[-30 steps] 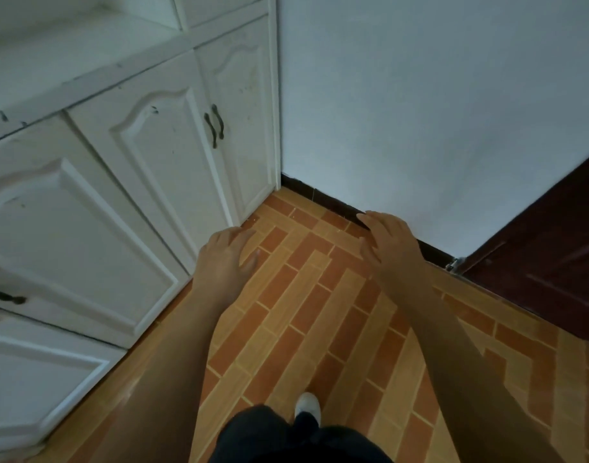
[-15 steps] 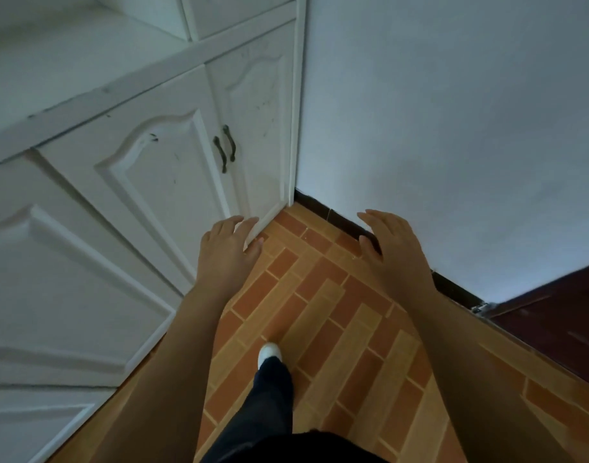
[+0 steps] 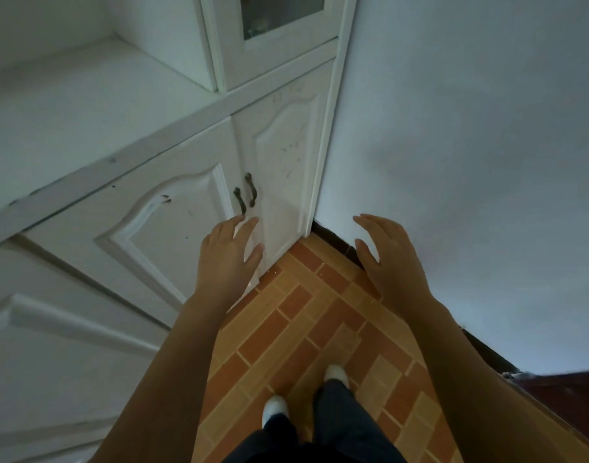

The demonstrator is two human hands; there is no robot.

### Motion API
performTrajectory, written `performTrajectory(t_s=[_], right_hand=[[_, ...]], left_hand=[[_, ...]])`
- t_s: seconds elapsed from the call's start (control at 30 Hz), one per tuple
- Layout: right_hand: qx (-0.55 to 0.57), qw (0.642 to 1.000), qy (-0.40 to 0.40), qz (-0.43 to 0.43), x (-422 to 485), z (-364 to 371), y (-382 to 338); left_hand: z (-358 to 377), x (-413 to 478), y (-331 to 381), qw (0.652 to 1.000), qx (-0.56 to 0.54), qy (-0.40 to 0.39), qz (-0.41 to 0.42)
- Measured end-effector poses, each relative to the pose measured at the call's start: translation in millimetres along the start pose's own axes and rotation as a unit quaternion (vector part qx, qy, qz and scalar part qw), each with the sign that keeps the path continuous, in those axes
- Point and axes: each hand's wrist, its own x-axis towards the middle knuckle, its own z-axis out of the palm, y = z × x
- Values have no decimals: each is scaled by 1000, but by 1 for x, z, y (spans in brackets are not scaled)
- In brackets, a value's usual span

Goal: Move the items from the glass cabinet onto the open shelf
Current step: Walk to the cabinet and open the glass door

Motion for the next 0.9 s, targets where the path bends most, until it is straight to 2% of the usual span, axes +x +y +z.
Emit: performTrajectory(t_s=[0.23,0.43,0.67,0.9], right_hand=[[45,997,-31,-62,71,20,12],[55,982,-78,-165,156,28,23],[76,951,-105,-281,233,32,23],[105,928,-94,-346,261,43,11]], left_hand=[[9,39,-10,998,19,10,-66],[21,72,0,988,25,45,-146],[23,96,19,963,34,112,-243],[15,95,26,938,57,154,-307]])
